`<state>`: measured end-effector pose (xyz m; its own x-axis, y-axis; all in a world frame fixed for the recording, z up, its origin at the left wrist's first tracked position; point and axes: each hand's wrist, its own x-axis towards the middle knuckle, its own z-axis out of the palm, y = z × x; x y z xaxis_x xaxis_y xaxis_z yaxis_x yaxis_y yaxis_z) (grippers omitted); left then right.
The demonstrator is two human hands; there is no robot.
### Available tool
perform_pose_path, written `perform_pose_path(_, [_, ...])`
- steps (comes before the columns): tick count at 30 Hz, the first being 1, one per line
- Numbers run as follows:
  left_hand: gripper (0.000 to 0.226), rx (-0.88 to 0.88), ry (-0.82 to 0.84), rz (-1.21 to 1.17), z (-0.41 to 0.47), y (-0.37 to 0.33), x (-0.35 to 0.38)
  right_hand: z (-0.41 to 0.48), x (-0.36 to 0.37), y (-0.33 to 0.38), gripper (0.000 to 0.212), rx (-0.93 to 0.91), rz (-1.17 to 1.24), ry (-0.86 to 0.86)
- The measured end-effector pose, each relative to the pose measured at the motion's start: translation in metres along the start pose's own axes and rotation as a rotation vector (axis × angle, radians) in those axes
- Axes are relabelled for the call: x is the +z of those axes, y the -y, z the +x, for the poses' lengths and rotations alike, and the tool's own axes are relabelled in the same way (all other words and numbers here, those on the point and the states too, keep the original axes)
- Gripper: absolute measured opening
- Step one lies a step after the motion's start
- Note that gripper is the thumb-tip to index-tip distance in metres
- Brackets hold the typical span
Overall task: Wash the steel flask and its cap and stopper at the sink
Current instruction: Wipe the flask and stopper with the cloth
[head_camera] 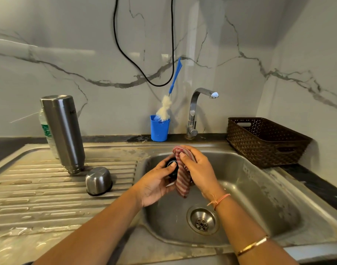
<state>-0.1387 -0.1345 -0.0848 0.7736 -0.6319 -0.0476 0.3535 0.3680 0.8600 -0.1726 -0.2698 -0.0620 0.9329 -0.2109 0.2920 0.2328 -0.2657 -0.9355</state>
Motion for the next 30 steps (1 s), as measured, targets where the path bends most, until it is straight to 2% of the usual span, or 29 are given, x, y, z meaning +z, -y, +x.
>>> perform_pose_path(3, [0.036,-0.064,0.013,0.162,-0.002,0.000,-0.004,0.000,-0.001,-0.001,0.025,-0.004,-0.043,0.053])
perform_pose_path(7, [0.042,-0.078,0.022,0.226,-0.002,-0.002,-0.006,-0.002,-0.002,-0.004,0.024,0.009,-0.056,0.113])
perform_pose_path(10, [0.036,-0.056,-0.016,0.276,-0.001,-0.002,-0.003,-0.002,-0.002,-0.004,0.023,-0.020,-0.103,0.163])
perform_pose_path(12, [0.037,-0.003,-0.040,0.216,-0.001,-0.003,-0.002,0.000,-0.005,-0.003,0.023,-0.010,-0.029,0.150])
perform_pose_path(14, [0.041,0.056,-0.080,0.069,0.001,-0.007,-0.004,0.002,-0.007,-0.004,0.024,0.024,0.146,0.120])
perform_pose_path(16, [0.040,0.089,-0.113,0.049,0.001,-0.009,-0.007,0.001,-0.007,-0.004,0.027,0.013,0.220,0.117])
perform_pose_path(21, [0.064,0.109,-0.102,0.411,0.003,-0.007,-0.011,0.001,-0.009,0.004,0.034,-0.139,-0.096,0.184])
perform_pose_path(26, [0.062,0.288,-0.161,0.883,0.005,0.001,-0.008,-0.001,-0.010,0.002,0.039,-0.199,-0.323,0.291])
perform_pose_path(28, [0.058,0.329,-0.242,0.829,0.004,0.002,-0.006,0.000,-0.014,0.003,0.040,-0.162,-0.250,0.301])
perform_pose_path(30, [0.056,0.333,-0.275,0.657,0.002,0.000,-0.006,0.001,-0.021,0.006,0.037,-0.073,-0.046,0.301])
